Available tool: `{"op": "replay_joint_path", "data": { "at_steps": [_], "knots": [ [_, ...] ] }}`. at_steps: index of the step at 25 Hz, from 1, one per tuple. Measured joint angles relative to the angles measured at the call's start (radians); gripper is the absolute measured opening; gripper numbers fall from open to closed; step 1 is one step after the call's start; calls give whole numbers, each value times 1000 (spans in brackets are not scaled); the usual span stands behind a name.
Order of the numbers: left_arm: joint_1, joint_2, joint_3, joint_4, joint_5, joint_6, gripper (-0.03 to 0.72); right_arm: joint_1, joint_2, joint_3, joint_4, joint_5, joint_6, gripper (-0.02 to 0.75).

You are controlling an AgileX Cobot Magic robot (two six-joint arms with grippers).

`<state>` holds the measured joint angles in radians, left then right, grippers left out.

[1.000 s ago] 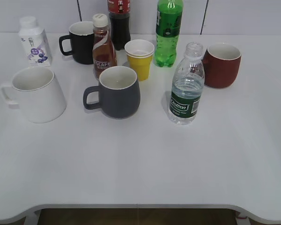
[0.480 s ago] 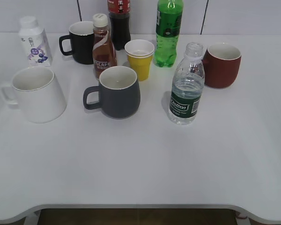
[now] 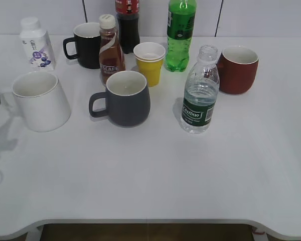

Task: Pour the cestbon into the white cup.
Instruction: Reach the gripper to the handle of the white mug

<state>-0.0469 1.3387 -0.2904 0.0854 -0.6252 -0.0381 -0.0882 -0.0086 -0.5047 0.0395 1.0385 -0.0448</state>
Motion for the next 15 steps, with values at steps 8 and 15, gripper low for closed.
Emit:
{"op": "replay_joint_path", "data": {
  "at_steps": [8,15],
  "knots": [
    [0,283,-1,28,-358,2,403,0,0,0,0,0,0,449],
    [0,371,-1,30,-429,24,368,0,0,0,35,0,0,449]
  ]
}}
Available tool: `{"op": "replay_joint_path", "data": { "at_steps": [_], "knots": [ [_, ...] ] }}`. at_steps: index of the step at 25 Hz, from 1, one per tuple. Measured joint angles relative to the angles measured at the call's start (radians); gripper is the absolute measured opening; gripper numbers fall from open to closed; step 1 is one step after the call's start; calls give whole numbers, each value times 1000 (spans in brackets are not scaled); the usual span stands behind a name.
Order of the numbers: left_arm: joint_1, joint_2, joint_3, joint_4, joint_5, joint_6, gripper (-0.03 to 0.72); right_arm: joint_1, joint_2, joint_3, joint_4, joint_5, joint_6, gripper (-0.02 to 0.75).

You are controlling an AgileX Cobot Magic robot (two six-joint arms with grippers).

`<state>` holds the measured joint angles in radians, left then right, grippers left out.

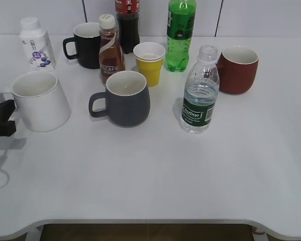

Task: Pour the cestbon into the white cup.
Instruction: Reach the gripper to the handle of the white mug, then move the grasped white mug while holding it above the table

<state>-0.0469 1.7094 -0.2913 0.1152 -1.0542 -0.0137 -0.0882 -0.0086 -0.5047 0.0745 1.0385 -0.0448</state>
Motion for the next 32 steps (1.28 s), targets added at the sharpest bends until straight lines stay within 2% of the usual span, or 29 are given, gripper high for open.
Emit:
{"op": "replay_joint_path", "data": {
  "at_steps": [7,15,18,20,24,26,28,30,32],
  "knots": [
    [0,55,-12,-1,-35,2,302,0,0,0,5,0,0,449],
    [0,122,-105,-1,-41,2,269,0,0,0,7,0,0,449],
    [0,131,-135,0,-37,3,167,0,0,0,32,0,0,449],
    [0,138,-141,1,-36,7,59,0,0,0,68,0,-8,449],
    [0,135,-144,1,-35,14,34,0,71,-8,119,-17,-105,449],
    [0,117,-144,2,-15,14,34,0,119,-18,169,-123,-212,449],
    [0,94,-144,5,-5,21,34,0,172,-22,232,-300,-336,449],
    [0,58,-144,6,7,21,34,0,231,-22,318,-503,-451,449],
    [0,23,-144,7,29,21,34,0,305,-22,441,-641,-599,449]
  ]
}}
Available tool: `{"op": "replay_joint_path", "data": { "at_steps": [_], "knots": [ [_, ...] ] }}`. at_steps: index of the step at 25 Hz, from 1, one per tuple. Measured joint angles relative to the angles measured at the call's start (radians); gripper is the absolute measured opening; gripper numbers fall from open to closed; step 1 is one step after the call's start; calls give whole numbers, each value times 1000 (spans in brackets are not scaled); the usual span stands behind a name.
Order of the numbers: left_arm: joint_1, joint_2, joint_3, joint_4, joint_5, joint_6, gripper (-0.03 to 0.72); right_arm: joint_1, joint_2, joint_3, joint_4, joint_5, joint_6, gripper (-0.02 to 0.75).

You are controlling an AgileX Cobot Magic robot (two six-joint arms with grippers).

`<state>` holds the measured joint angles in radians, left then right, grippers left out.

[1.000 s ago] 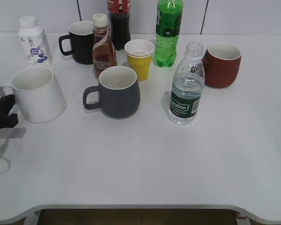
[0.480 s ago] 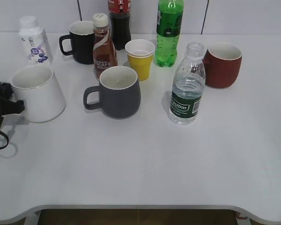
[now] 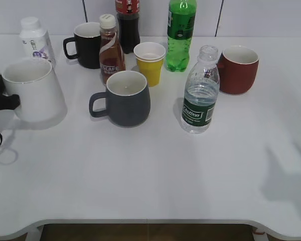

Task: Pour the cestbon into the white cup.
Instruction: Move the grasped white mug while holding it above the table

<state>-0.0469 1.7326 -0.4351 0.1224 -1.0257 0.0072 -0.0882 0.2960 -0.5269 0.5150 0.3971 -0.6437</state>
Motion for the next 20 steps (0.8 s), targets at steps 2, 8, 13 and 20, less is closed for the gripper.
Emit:
{"op": "replay_joint_path", "data": {
  "at_steps": [2,8,13,20],
  "knots": [
    [0,-34,0,16,17,0,34,0,74,0,209,-82,-205,449],
    [0,-119,1,80,59,0,34,0,273,21,1038,-7,-846,438],
    [0,-164,1,89,66,0,34,11,379,85,1091,75,-1032,370],
    [0,-173,1,99,69,0,34,218,494,39,547,-174,-598,333]
  ]
}}
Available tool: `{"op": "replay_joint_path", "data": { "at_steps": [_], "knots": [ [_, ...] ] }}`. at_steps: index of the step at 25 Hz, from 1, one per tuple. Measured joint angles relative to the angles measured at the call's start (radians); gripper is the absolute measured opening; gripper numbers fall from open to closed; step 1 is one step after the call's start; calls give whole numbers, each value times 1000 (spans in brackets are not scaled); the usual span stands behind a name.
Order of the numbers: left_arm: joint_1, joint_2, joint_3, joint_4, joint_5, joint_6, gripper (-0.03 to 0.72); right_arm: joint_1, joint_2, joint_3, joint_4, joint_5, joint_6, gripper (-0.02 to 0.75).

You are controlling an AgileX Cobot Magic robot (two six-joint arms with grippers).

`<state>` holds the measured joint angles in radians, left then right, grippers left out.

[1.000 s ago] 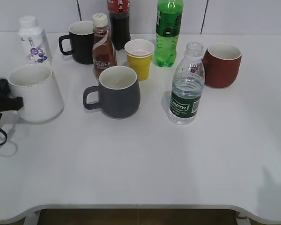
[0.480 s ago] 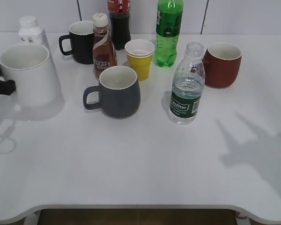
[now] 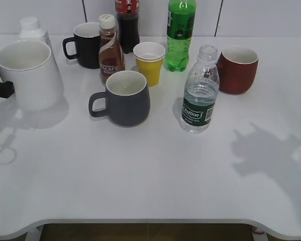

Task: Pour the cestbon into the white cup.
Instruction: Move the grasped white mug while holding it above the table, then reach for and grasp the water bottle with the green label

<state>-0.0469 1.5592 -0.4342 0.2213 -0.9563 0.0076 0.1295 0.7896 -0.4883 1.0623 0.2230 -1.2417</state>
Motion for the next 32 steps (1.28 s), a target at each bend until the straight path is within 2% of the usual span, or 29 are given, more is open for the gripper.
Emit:
{"op": "replay_joint_path", "data": {
  "at_steps": [2,4,6,8,10,12,14,17,19,23,28,32],
  "knots": [
    [0,0,0,3,0,0,34,67,43,-25,-203,-32,199,298],
    [0,-1,0,6,0,0,34,132,70,-41,-328,-57,415,271],
    [0,-1,0,8,0,1,34,193,114,-37,-368,-116,565,264],
    [0,-1,0,8,0,1,34,292,177,12,-371,-287,631,269],
    [0,-1,0,10,0,1,34,404,245,95,-403,-504,687,305],
    [0,-1,0,11,0,1,34,507,317,186,-467,-721,780,374],
    [0,-1,0,10,0,1,34,555,403,242,-537,-851,894,475],
    [0,-1,0,12,0,1,34,570,536,265,-601,-967,1003,589],
    [0,-1,0,13,0,1,34,571,622,257,-619,-1028,1046,613],
    [0,-1,0,22,0,2,34,571,780,191,-626,-1056,1114,620],
    [0,-1,0,59,0,2,34,570,942,32,-622,-1069,1132,620],
    [0,-1,0,91,0,2,34,555,1061,-119,-548,-1051,1112,594]
  ]
}}
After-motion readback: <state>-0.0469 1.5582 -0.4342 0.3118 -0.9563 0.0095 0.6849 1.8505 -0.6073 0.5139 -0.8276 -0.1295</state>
